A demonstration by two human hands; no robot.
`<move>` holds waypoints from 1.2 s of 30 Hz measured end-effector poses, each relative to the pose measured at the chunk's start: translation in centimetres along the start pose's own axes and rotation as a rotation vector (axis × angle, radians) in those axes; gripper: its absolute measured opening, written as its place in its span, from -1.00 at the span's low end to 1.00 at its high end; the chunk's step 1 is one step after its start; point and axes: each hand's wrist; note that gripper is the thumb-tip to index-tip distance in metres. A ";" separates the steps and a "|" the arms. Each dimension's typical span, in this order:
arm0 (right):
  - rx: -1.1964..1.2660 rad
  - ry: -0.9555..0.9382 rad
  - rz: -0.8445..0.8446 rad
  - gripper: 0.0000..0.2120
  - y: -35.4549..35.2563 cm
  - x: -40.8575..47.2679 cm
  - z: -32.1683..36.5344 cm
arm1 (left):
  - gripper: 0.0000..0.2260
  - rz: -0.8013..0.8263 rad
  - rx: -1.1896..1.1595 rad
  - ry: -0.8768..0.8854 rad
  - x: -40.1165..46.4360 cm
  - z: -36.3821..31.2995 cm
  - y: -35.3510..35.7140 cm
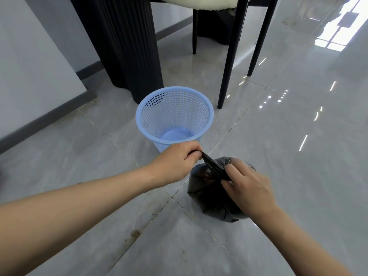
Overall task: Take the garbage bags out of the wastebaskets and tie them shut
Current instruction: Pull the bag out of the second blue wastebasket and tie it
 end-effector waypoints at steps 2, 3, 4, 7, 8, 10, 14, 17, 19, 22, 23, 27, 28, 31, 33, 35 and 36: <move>0.033 -0.075 -0.091 -0.83 -0.3 -0.3 -0.6 | -0.84 -0.001 -0.050 -0.008 -0.1 -0.2 0.1; 0.054 -0.109 -0.128 -0.84 -0.5 -0.2 -0.8 | -0.84 -0.003 -0.093 -0.022 -0.1 -0.4 0.2; 0.082 -0.139 -0.155 -0.86 -0.8 0.1 -0.9 | -0.84 -0.001 -0.134 -0.039 -0.1 -0.5 0.3; 0.188 -0.201 -0.198 -0.91 -1.7 1.1 -0.7 | -0.84 0.035 -0.227 -0.084 0.0 -1.0 0.6; 0.215 -0.211 -0.206 -0.86 -2.0 1.4 -0.6 | -0.84 0.055 -0.246 -0.099 0.0 -1.1 0.8; 0.227 -0.235 -0.218 -0.77 -2.6 2.1 -0.3 | -0.84 0.089 -0.258 -0.134 0.0 -1.1 1.1; 0.241 -0.266 -0.095 -0.73 -3.6 3.0 0.1 | -0.80 0.100 -0.212 -0.202 0.2 -0.9 1.4; 0.372 -0.089 0.142 -0.78 -4.4 3.5 0.5 | -0.88 0.068 -0.234 -0.243 0.3 -0.4 1.4; 0.521 0.109 0.261 -0.88 -4.5 3.9 0.6 | -0.90 0.041 -0.239 -0.249 0.1 -0.1 1.4; 0.816 0.570 0.434 -0.84 -4.0 4.7 0.4 | -0.84 0.041 -0.216 -0.228 -0.6 0.3 1.5; 0.922 0.725 0.490 -0.77 -3.9 4.7 0.3 | -0.84 0.044 -0.195 -0.215 -0.8 0.4 1.5; 1.174 1.139 0.616 -0.79 -3.7 4.2 -0.3 | -0.85 0.041 -0.111 -0.220 -1.0 1.1 1.3; 1.208 1.186 0.594 -0.84 -3.5 4.2 -0.3 | -0.86 0.043 -0.097 -0.227 -1.0 1.3 1.2; 1.259 1.278 0.471 -0.97 -2.9 4.1 -0.3 | -0.89 0.057 -0.062 -0.236 -1.0 1.9 1.1; 1.168 1.280 0.458 -0.89 -2.7 3.9 -0.4 | -0.91 0.067 -0.047 -0.244 -1.0 2.2 1.2; 1.111 1.293 0.458 -0.81 -2.5 3.7 -0.3 | -0.89 0.074 -0.057 -0.262 -0.9 2.3 1.4; 1.124 1.308 0.452 -0.79 -2.5 3.6 -0.2 | -0.88 0.077 -0.070 -0.273 -0.9 2.4 1.4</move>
Point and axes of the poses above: each hand's wrist, its own x-axis towards the middle knuckle, its own y-axis out of the palm, z = x × y, and after that the axes turned 8 degrees about x, right-handed
